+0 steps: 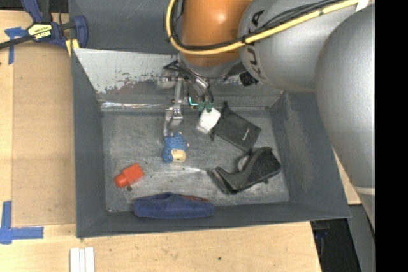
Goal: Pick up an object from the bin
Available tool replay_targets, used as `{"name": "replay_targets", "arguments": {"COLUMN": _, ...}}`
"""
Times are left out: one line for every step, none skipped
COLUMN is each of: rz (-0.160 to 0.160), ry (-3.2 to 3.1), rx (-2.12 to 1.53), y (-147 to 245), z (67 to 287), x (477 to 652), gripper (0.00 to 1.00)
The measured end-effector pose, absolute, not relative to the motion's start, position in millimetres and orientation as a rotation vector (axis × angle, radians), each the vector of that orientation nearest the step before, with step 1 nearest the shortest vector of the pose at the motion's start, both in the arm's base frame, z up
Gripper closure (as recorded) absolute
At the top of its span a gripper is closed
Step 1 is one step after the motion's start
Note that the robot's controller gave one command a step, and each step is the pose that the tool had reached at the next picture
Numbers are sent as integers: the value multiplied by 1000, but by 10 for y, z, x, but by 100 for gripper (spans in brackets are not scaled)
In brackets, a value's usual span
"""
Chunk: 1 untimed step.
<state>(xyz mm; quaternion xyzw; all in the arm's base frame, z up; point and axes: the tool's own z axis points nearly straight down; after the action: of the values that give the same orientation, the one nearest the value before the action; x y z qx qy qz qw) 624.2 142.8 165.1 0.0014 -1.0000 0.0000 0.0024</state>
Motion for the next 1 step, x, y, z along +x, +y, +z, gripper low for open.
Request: {"name": "replay_targets", "arguments": {"rz": -15, "ry": -3146, "rx": 298, "y": 980, "z": 902, "x": 5949, "gripper": 0}}
